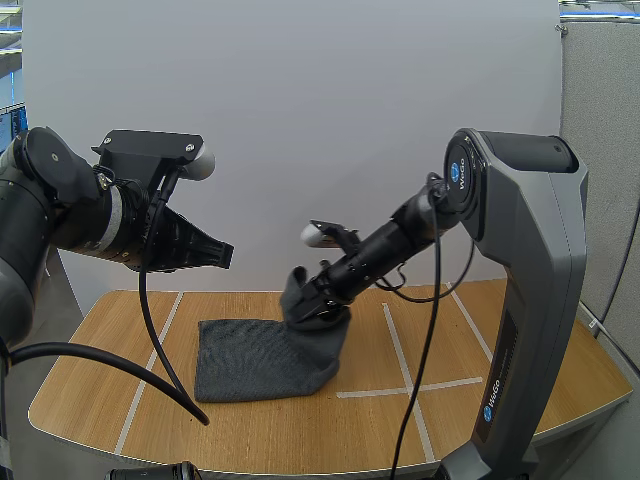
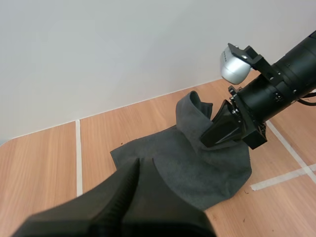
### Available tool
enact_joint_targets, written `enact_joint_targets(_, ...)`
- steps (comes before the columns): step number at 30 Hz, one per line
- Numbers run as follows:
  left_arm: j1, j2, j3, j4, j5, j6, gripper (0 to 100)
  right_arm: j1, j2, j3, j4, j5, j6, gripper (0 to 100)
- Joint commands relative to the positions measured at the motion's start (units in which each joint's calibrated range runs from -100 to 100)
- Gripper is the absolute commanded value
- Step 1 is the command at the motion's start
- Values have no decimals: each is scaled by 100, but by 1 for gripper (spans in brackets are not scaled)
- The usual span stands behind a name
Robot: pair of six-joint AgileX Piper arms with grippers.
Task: Fold the towel
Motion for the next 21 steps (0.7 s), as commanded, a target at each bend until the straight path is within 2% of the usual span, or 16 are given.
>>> enact_joint_targets(1, 0, -41, -26, 403, 194, -261, 0, 514, -103, 9, 138, -204, 226, 0)
enact_joint_targets(6, 0, -468, -26, 748, -150, -261, 0, 744, -103, 9, 365, -761, 236, 0)
enact_joint_targets(14, 0, -1016, -26, 747, -530, -388, 0, 1175, 66, -142, 467, -1792, 256, 0)
enact_joint_targets(21, 0, -1061, -26, 747, -598, -581, 0, 1406, 374, -637, 467, -1898, 403, 0)
